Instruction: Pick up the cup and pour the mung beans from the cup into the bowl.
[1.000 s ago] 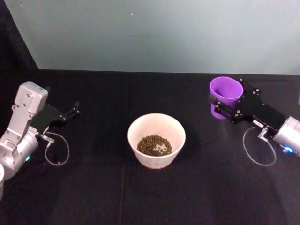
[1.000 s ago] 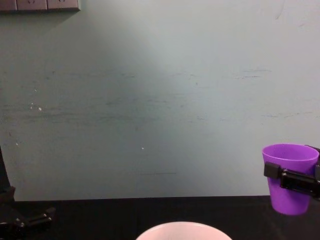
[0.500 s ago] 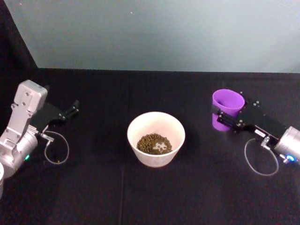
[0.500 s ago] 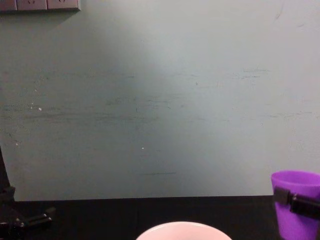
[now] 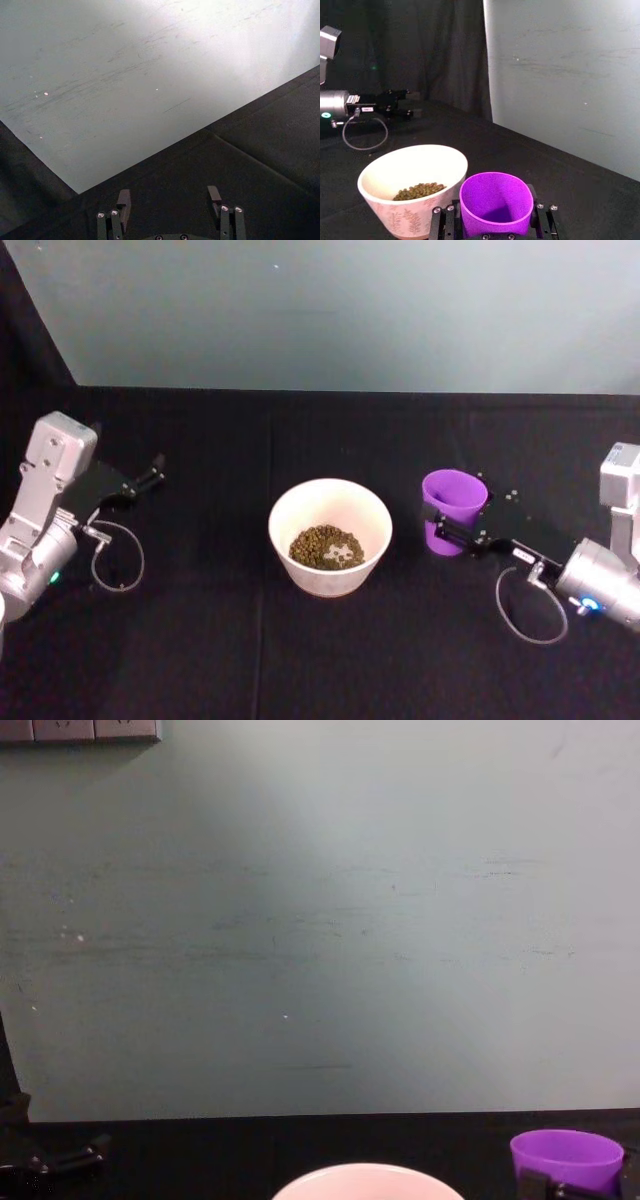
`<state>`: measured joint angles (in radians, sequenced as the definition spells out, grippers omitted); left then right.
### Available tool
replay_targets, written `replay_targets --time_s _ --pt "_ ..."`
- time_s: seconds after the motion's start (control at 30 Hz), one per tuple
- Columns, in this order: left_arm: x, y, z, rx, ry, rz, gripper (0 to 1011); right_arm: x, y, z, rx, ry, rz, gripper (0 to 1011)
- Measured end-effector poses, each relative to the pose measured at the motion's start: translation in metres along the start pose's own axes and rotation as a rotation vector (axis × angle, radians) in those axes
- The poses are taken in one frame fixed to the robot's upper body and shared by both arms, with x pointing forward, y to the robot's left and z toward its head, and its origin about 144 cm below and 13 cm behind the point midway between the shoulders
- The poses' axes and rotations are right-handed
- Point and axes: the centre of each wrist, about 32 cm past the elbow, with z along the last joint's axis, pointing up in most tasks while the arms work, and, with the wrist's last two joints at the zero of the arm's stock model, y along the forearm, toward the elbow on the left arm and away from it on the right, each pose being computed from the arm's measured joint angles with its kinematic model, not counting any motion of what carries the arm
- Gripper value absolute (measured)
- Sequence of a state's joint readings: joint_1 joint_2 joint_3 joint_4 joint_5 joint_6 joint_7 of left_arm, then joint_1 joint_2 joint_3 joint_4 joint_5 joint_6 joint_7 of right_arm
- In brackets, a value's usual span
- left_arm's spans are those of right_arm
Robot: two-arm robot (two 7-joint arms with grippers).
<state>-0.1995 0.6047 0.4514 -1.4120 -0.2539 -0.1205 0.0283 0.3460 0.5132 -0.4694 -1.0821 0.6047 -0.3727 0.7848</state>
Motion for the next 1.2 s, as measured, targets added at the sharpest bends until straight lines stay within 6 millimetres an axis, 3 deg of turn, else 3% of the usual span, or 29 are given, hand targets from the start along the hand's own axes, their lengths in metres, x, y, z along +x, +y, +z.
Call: replay_targets --time_s 1.2 --pt "0.000 0.000 0.000 0.000 0.000 0.000 1000 -0.008 0.010 -0.015 -0.011 -0.016 0.010 736"
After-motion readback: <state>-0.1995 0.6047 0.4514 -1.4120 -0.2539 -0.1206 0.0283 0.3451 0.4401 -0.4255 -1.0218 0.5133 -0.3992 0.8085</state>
